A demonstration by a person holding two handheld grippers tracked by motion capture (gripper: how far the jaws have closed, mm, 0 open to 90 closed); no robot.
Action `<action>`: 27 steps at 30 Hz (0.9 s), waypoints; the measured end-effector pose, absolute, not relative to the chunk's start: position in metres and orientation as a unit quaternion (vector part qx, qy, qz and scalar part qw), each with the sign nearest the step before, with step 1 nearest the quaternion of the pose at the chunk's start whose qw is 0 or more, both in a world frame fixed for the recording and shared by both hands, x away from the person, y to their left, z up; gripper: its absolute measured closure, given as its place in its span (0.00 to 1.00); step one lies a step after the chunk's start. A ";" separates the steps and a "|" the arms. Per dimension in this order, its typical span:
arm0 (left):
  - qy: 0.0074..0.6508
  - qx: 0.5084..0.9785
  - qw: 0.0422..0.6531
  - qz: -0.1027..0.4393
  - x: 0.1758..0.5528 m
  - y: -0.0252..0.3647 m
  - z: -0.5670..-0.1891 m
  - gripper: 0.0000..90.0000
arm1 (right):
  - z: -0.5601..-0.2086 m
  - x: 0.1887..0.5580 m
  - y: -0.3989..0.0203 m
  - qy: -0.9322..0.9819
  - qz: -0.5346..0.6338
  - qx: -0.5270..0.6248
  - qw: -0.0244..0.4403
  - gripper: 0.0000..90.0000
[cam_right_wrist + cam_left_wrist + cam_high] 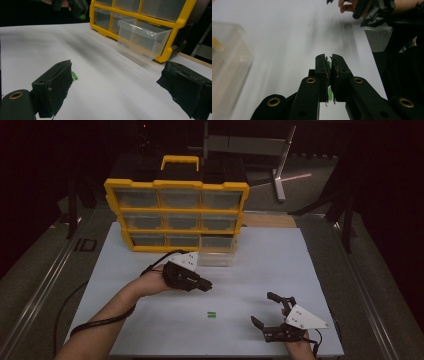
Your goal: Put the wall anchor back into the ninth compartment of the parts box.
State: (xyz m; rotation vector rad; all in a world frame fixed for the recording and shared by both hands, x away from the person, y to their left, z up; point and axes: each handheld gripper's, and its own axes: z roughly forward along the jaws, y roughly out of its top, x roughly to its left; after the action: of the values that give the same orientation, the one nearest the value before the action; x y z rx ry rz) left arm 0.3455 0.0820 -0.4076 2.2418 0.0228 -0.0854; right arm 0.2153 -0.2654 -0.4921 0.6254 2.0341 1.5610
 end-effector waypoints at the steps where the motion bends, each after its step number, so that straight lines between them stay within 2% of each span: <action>1: 0.007 0.900 0.435 -0.033 0.346 0.082 -0.404 0.94 | -0.492 0.215 -0.265 0.747 0.573 0.229 0.249 0.11; 18: 0.010 0.890 0.456 0.006 0.376 0.087 -0.342 0.94 | -0.493 0.216 -0.266 0.748 0.570 0.228 0.252 0.11; 27: 0.037 0.880 0.474 0.016 0.398 0.085 -0.332 0.94 | -0.492 0.216 -0.267 0.746 0.575 0.231 0.245 0.11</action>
State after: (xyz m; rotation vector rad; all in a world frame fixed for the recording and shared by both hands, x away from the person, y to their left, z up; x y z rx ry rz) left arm 0.3979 0.0852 -0.3318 2.1526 0.0905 0.0401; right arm 0.2160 -0.2669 -0.4925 0.6297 2.0353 1.5687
